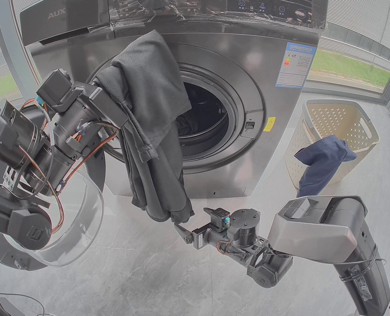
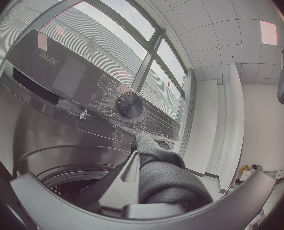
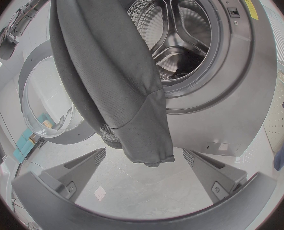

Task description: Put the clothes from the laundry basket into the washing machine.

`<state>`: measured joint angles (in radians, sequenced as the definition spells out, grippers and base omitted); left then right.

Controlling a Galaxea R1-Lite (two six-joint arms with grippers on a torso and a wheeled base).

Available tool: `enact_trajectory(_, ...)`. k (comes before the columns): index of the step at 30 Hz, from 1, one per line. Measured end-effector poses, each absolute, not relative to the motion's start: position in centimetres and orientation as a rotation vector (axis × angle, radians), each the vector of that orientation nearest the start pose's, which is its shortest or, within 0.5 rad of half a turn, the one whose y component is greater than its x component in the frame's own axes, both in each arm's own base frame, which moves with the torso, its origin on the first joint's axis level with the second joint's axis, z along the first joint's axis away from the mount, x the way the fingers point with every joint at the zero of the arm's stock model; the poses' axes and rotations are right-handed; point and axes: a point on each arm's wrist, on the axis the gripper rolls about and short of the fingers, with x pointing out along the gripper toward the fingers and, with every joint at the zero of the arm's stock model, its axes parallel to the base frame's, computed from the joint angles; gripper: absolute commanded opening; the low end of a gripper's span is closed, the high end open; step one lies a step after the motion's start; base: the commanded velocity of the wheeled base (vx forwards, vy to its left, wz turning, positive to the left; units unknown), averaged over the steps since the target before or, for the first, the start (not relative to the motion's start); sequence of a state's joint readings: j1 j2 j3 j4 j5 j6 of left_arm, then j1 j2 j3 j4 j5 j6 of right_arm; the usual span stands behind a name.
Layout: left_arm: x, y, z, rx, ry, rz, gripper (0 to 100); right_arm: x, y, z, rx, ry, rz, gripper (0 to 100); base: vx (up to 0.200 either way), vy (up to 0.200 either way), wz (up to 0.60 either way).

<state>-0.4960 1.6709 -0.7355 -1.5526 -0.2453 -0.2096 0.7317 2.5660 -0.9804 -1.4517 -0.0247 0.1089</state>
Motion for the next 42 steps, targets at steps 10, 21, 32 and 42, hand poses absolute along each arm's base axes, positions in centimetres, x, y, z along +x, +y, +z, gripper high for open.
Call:
enact_trajectory(10,24.2,-13.6,26.2,-0.272,-0.550,-0.780,0,33.4,29.0,-3.0,0.069,0.127,0.683,0,0.000,0.000,0.00)
enact_trajectory(21,24.4,-13.4,25.9,-0.267,-0.541,-0.768,0,35.2,26.6,-1.0,0.087,0.085,0.618,0,0.000,0.000,0.00)
enact_trajectory(32,25.6,-12.2,24.7,-0.248,-0.498,-0.712,0,33.6,20.4,8.5,0.125,-0.030,0.523,0,0.000,0.000,0.00)
enact_trajectory(42,26.3,-11.4,22.3,-0.223,-0.409,-0.668,0,30.3,14.4,17.7,0.236,-0.223,0.427,0,0.000,0.000,0.00)
